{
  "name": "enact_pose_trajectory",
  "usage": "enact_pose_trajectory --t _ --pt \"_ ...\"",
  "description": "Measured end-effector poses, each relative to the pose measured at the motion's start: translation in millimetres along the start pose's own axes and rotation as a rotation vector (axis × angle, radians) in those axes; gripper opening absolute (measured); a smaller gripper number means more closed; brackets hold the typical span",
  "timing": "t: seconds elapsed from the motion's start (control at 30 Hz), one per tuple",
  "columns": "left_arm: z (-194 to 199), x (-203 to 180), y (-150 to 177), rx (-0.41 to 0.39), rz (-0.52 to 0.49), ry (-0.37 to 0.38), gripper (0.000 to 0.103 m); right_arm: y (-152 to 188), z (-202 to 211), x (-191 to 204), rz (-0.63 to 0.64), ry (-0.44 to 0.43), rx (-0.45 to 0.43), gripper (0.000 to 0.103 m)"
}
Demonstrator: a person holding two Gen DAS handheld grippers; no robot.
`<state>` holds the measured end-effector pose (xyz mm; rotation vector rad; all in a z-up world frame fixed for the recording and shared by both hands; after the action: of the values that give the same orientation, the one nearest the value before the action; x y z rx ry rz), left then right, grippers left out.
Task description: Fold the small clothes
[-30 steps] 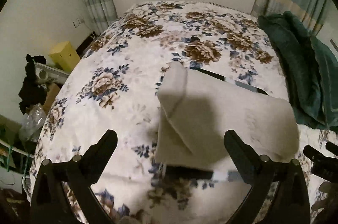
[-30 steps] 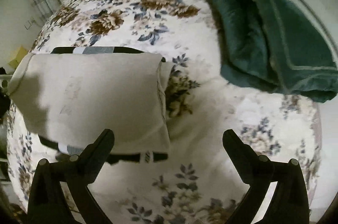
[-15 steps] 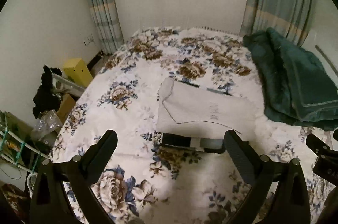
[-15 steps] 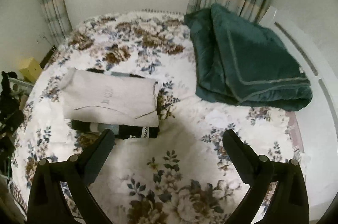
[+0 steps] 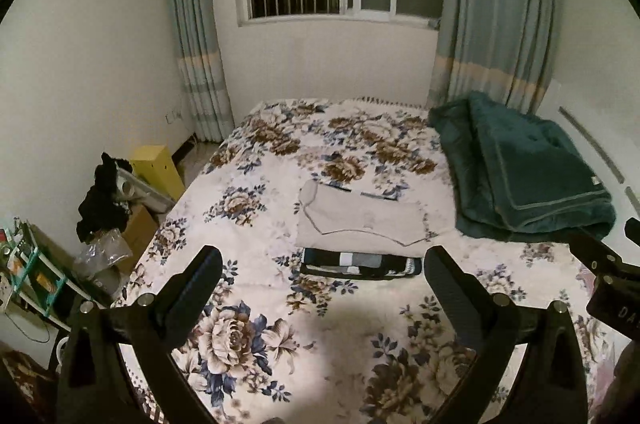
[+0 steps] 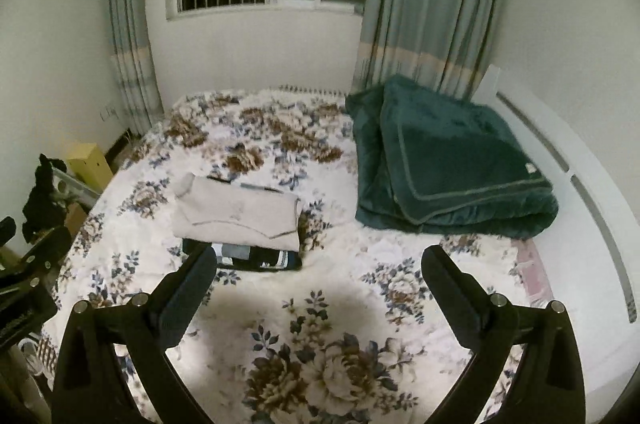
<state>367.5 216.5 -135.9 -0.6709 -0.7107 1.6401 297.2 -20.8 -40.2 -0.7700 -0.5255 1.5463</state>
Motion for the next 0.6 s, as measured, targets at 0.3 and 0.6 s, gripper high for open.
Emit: enact_pose_trajectory --t 0.3,0.6 --pt "65.3 2.0 -5.3 -0.057 0.008 0.020 0.103 0.8 95.0 -14.7 -0.030 -0.042 -0.061 0.103" --pt "94.9 1.1 -2.3 -0.070 0.015 0.034 0.103 0.1 140.0 -24.8 -0.031 -0.058 -0.085 0.103"
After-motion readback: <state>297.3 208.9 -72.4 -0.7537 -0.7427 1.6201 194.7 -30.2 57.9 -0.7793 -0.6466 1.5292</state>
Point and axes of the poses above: each gripper's, at about its wrist camera, not at the fingertips, and z roughly against the way its jaws point, x to its left, y to its underside, the point moved 8 cm from there along -z, roughly the way its jaws point, and after that the axes turned 4 degrees about z, right-handed, at the moved point
